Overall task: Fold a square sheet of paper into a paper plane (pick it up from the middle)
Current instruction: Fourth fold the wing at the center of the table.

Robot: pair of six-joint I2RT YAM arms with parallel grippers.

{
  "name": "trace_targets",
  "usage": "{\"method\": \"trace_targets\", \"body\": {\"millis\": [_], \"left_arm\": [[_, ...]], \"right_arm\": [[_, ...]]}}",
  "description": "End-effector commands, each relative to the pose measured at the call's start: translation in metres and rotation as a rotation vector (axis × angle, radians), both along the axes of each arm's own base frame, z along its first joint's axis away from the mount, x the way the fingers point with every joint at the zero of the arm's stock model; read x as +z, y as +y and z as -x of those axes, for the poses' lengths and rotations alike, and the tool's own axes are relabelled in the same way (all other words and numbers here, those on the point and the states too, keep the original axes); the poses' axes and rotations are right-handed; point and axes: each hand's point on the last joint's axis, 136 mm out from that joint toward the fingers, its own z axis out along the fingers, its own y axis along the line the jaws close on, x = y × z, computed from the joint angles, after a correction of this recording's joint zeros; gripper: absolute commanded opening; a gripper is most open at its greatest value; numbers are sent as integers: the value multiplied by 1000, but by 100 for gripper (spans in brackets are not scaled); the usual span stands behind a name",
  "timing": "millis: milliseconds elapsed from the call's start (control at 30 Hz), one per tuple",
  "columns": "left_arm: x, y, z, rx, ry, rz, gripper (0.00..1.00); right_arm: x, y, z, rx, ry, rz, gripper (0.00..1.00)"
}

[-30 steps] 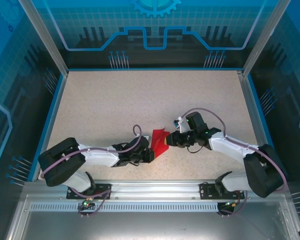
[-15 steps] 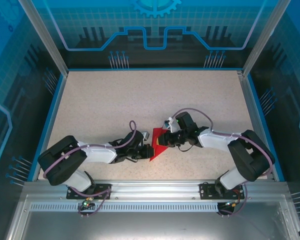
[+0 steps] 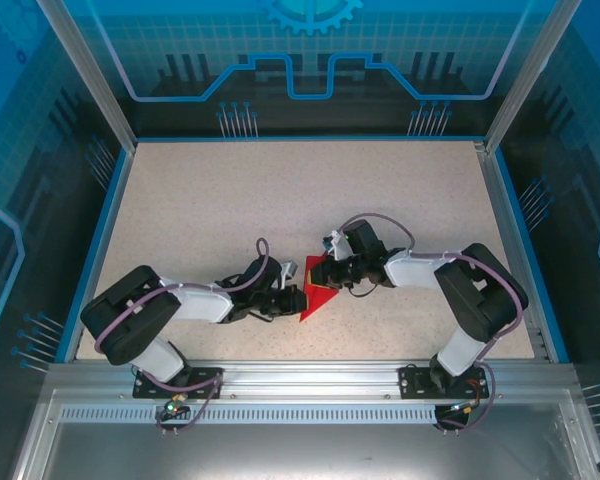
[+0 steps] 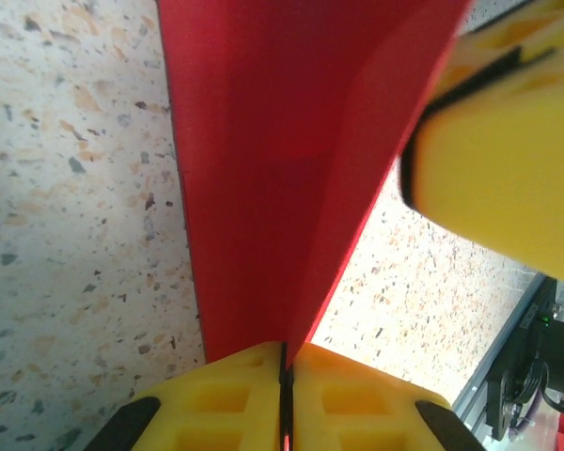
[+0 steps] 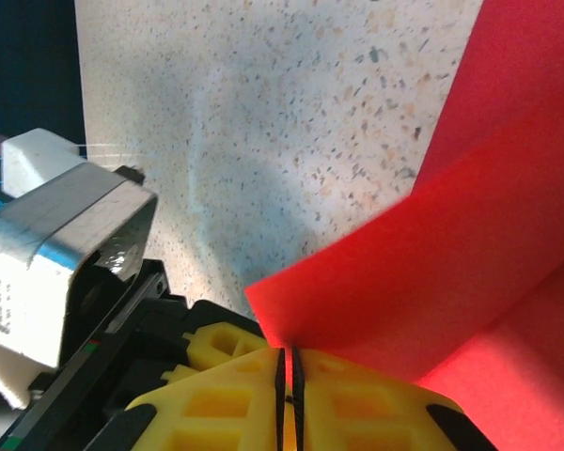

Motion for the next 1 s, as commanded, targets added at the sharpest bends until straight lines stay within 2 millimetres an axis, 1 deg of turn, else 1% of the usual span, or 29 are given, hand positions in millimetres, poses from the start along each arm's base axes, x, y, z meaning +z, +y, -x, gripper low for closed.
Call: {"method": "trace_targets", "body": {"millis": [0, 200, 367, 433, 500, 633, 733, 867, 967], "left_arm": [[-4, 2, 3, -19, 26, 15, 12], [-8, 2, 3, -31, 43, 12, 13], [-11, 0, 1, -40, 64, 17, 12], [-12, 0, 0, -40, 77, 25, 12], [-11, 0, 0, -40, 86, 39, 12], [-9, -1, -3, -47, 98, 61, 12], [-6, -4, -4, -66, 100, 73, 12], [-8, -2, -6, -58, 110, 70, 12], [-9, 0, -5, -55, 120, 76, 12]], "right_arm": [[-4, -4, -15, -38, -3, 10, 13], [-18, -9, -18, -56, 24, 37, 12], [-23, -14, -17, -65, 32, 59, 11], [-17, -14, -16, -63, 18, 47, 12], [-7, -11, -15, -47, -3, 17, 12], [15, 6, -4, 36, -33, -60, 14], [18, 20, 0, 75, -34, -71, 14], [2, 17, -8, 21, -8, -21, 13], [-7, 14, -13, -11, 7, -23, 12]]}}
